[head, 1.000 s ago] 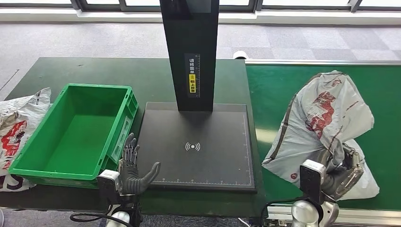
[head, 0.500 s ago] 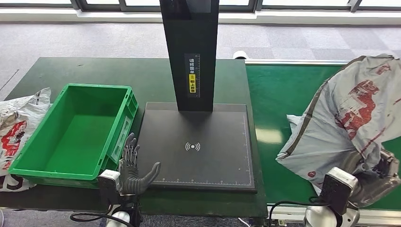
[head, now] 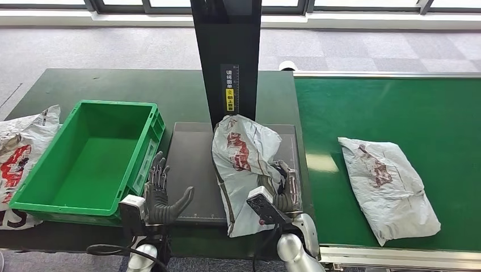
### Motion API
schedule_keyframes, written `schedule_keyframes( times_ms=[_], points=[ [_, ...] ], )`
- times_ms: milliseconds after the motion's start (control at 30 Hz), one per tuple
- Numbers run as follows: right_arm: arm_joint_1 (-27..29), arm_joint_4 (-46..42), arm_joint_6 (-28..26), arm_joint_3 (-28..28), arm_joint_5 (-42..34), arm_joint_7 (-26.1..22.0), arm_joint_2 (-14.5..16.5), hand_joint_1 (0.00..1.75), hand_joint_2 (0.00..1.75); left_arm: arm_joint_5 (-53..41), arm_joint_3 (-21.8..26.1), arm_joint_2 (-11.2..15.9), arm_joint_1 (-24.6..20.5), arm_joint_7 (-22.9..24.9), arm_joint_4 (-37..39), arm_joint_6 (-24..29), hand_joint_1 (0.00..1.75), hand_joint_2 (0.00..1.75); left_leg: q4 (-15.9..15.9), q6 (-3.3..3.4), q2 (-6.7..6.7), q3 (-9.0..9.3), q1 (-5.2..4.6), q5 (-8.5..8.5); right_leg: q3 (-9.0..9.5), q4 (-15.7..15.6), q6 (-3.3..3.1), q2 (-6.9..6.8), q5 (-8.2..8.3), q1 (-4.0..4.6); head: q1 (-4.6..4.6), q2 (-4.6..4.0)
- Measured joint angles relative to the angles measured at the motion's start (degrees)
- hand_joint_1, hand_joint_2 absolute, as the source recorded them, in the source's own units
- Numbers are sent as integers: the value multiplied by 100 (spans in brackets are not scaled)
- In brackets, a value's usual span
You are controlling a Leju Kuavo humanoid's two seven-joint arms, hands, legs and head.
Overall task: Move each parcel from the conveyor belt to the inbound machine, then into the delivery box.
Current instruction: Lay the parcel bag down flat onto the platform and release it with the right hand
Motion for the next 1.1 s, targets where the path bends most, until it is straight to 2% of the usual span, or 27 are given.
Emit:
schedule_keyframes(
  times_ms=[333, 467, 733, 867, 967, 1100],
  points=[
    [-82, 615, -57, 105, 51, 128, -3, 175, 175, 80, 0, 3, -93, 0, 121, -9, 0, 175, 1, 5, 2, 0, -2, -3, -1, -1, 1, 0, 0, -1, 1, 0],
    [-106, 726, -96, 105, 54, 163, -9, 2, 175, 89, 0, 8, -105, 0, 153, -5, 0, 175, 1, 4, 2, 0, -2, -3, -1, -1, 0, 1, 0, 0, 1, 0],
    [-112, 749, -117, 104, 50, 167, -10, 0, 175, 93, 0, 9, -106, 0, 159, -1, 0, 175, 1, 4, 2, 0, -2, -3, -2, -1, 0, 1, 0, 0, 0, 0],
    [-200, 944, -343, 89, -1, 225, -35, 0, 0, 116, 0, 9, -105, 0, 165, 19, 0, 175, 1, 4, 2, 0, -2, -3, -2, -1, 0, 1, 0, 0, 1, 0],
    [-214, 989, -608, 86, -60, 95, -37, 0, 0, 119, 0, 10, -104, 0, 165, 31, 0, 175, 1, 4, 2, 0, -2, -3, -2, -1, 1, 1, 0, -1, 1, 0],
    [-227, 976, -1054, 49, -425, -455, -38, 0, 0, 125, 0, 16, -103, 0, 165, 44, 0, 175, 1, 4, 2, 0, -2, -3, -2, -1, 1, 1, 0, -1, 1, 0]
  ],
)
